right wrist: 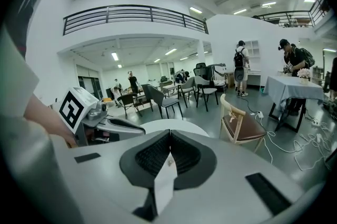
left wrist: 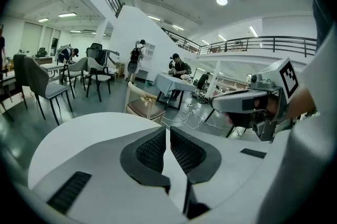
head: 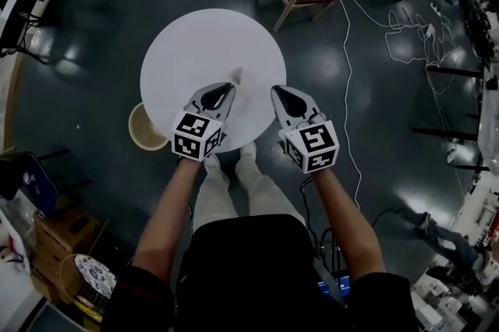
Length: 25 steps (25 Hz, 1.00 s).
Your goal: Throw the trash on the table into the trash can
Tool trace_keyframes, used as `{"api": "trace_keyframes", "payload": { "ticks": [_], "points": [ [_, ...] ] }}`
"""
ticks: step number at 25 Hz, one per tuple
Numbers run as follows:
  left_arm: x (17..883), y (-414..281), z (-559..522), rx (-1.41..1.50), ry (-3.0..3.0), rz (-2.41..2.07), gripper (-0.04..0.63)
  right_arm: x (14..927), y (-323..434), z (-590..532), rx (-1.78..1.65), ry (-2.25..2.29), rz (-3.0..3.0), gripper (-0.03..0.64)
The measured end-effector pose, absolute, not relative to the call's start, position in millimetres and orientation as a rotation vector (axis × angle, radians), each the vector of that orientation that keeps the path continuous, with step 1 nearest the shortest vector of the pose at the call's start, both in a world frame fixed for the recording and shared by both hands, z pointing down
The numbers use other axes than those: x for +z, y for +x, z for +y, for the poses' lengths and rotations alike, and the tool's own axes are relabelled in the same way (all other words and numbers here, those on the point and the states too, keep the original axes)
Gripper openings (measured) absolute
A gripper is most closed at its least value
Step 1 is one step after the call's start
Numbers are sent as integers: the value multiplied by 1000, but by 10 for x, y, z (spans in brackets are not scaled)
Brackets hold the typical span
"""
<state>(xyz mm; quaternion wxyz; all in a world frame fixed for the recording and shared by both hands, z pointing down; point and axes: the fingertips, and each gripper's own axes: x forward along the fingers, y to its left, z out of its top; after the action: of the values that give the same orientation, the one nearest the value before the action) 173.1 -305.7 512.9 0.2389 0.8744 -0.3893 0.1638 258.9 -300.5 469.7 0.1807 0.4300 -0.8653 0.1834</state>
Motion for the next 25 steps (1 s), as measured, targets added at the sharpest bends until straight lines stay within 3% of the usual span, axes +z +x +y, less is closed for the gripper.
{"api": "trace_keyframes", "payload": {
  "ticks": [5,16,25],
  "points": [
    [5445,1698,-3186,480,2363,-1104,24,4922,2549,-3094,549,1214,-2444,17],
    [6105,1783,-3449,601,2330,-1128,193,5408,2604,-3217,624,1204,-2427,17],
    [6625,1867,-3701,775,2314,-1146,202,5780,2692,-3352,662,1163,-2403,17]
  ]
}}
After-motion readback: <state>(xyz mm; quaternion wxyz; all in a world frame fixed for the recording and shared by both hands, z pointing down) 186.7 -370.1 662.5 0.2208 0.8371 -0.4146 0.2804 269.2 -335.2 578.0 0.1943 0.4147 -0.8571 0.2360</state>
